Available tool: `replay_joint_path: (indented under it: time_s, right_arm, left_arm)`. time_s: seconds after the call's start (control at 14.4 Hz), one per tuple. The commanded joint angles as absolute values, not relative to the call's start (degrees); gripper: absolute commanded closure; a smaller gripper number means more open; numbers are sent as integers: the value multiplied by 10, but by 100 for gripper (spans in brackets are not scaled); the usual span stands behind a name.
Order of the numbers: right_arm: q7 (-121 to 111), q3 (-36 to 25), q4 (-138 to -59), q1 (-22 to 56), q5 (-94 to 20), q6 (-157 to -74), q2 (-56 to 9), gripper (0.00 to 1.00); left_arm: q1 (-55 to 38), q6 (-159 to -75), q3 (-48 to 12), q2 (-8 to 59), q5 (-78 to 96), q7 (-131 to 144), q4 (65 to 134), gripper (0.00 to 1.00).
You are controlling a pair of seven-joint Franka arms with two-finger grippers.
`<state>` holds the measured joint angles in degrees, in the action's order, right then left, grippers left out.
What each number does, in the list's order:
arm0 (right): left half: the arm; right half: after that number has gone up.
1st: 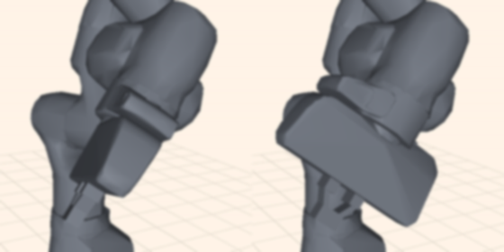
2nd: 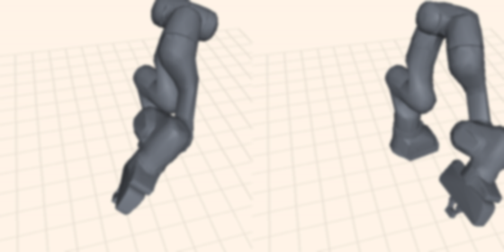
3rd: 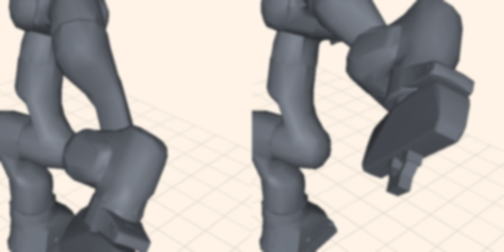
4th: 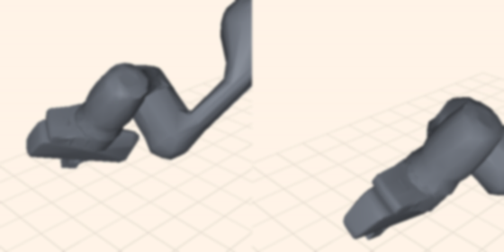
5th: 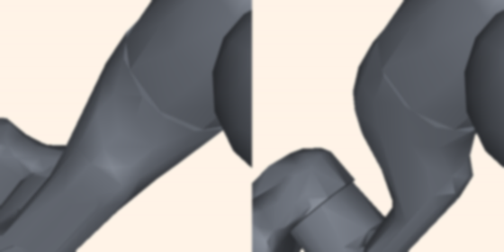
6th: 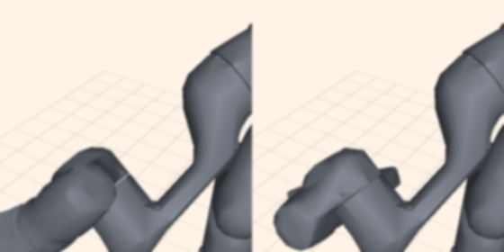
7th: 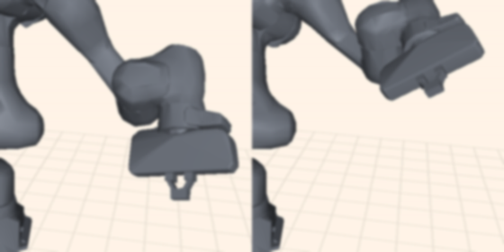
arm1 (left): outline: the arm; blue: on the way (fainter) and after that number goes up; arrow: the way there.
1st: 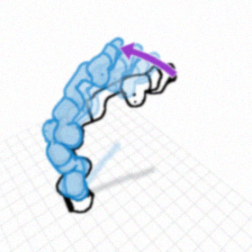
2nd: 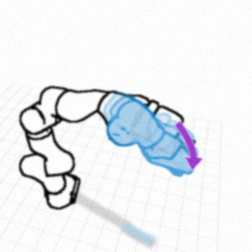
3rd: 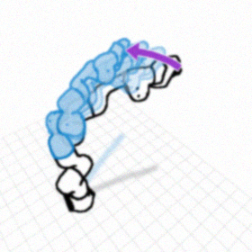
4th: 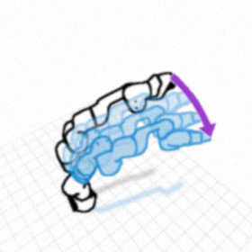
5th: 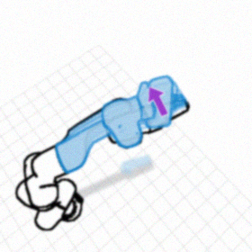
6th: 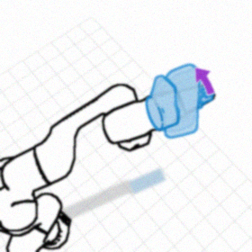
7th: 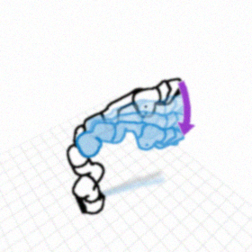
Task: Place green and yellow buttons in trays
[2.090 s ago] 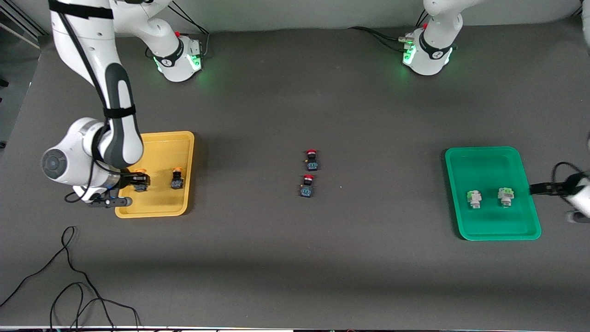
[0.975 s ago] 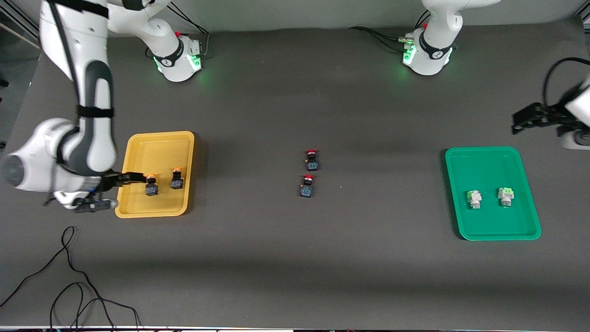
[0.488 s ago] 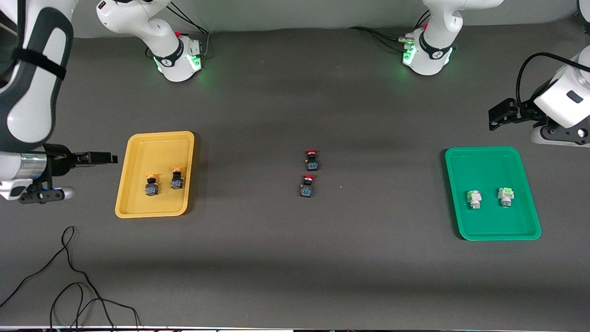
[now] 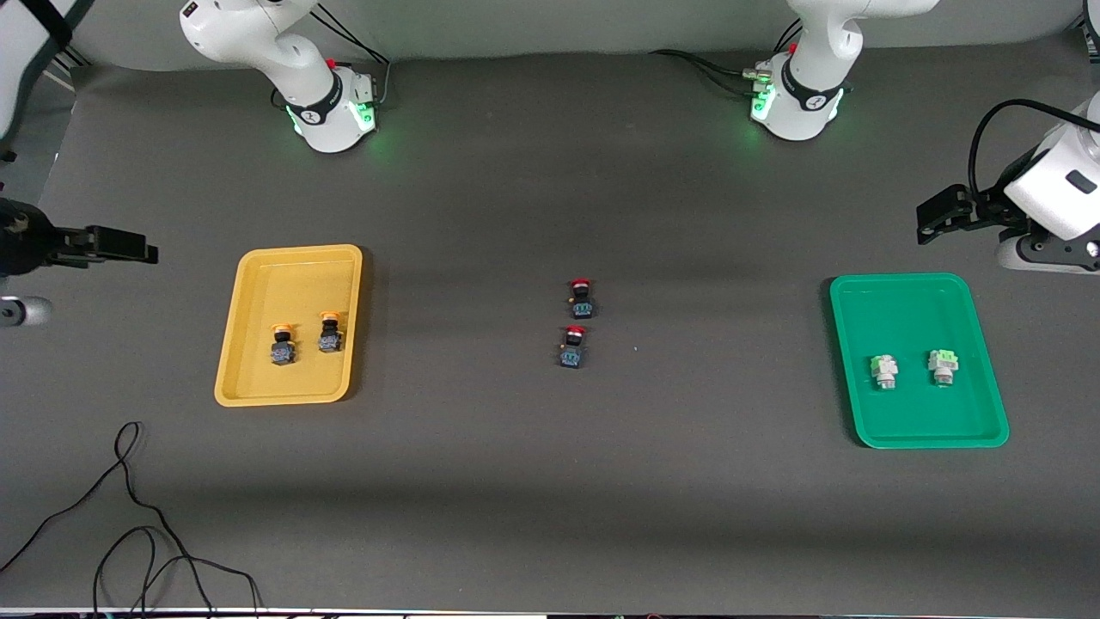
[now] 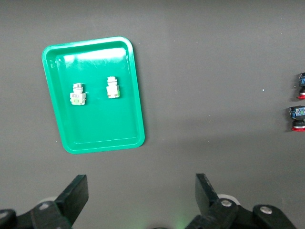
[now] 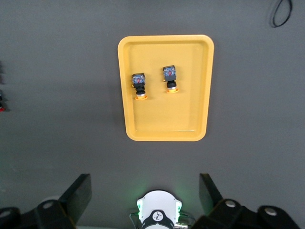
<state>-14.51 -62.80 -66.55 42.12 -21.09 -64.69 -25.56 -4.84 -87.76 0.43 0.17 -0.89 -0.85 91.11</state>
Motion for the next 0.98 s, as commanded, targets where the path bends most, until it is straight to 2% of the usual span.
replay_joint_path:
  time_s: [0.0, 0.63, 0.77, 0.91]
  right_arm:
    - [-140, -629, -655, 419, -199, -637, -259, 0]
    - [-119, -618, -650, 432, -202, -639, -261, 0]
    - [-104, -579, -649, 413, -193, -639, -251, 0]
    - [-54, -482, -645, 341, -172, -641, -222, 0]
  left_arm:
    - [-54, -882, 11, -4, -5, -7, 915, 0]
    - [-54, -878, 11, 0, -4, -3, 909, 0]
    - [-54, -879, 11, 0, -3, -3, 909, 0]
    - [-54, -879, 10, -1, -4, -3, 904, 0]
